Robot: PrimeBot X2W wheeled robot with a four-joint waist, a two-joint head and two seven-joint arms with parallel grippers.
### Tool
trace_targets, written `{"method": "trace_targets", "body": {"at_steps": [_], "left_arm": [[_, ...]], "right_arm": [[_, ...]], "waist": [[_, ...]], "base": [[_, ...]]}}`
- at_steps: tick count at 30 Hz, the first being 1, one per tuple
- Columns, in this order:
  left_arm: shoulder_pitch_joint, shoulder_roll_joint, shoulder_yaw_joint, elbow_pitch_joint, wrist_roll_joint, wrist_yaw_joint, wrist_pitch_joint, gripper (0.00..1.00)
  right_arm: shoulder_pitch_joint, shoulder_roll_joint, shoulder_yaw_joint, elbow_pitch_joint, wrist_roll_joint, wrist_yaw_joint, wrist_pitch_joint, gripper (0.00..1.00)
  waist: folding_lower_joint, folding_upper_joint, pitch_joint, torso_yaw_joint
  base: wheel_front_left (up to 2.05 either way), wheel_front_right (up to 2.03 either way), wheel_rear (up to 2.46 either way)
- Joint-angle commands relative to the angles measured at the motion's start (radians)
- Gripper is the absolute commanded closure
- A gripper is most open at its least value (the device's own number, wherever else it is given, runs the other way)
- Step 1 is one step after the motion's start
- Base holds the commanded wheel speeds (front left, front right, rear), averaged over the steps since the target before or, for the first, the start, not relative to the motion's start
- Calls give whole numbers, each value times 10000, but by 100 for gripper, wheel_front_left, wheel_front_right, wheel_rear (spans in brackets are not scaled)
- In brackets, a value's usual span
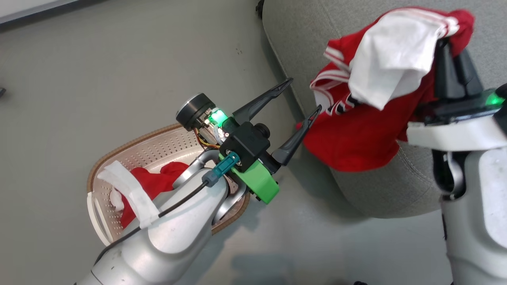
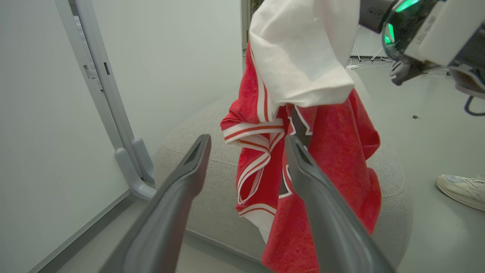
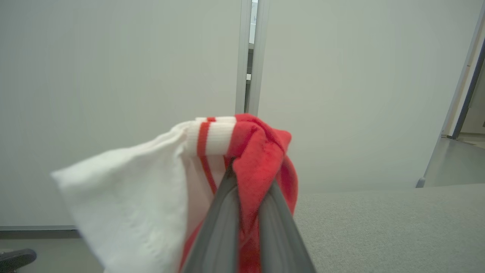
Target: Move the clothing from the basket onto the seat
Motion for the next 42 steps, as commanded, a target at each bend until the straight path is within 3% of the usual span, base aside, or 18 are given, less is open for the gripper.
{"method": "trace_targets", "body": {"at_steps": [1, 10, 14, 19, 23, 33, 42], "left_arm": [[-179, 93, 20, -39, 94, 70, -27, 0], [-676, 237, -55, -178, 242, 61, 128, 0], [-902, 301, -114, -245, 321, 42, 151, 0], [-1120, 305, -139, -277, 360, 33, 128, 0], [-1252, 266, -143, -293, 378, 64, 90, 0], [-1571, 121, -201, -257, 383, 86, 8, 0], [-1593, 126, -180, -191, 339, 147, -46, 0]], "right_arm": [[-489, -153, -244, -67, -102, -3, -49, 100], [-3438, -1379, -1815, 164, -196, -3, -49, 100], [-4840, -2330, -2473, 611, -177, -3, -49, 100], [-6298, -3515, -2934, 1791, 122, -3, -38, 100], [-6864, -3962, -2893, 2952, 185, -3, -37, 100], [-6400, -4083, -3079, 6390, -210, -5, -37, 100], [-5290, -3568, -3428, 7779, 5, -5, -38, 100]], "waist": [[0, -1, 320, 97], [0, -1, 1530, 276], [0, -1, 1983, 327], [0, -1, 2385, 407], [0, -1, 2630, 451], [0, -1, 3100, 761], [0, -1, 3090, 896]], "base": [[0, 0, 0], [0, 0, 0], [0, 0, 0], [0, 0, 0], [0, 0, 0], [0, 0, 0], [0, 0, 0]]}}
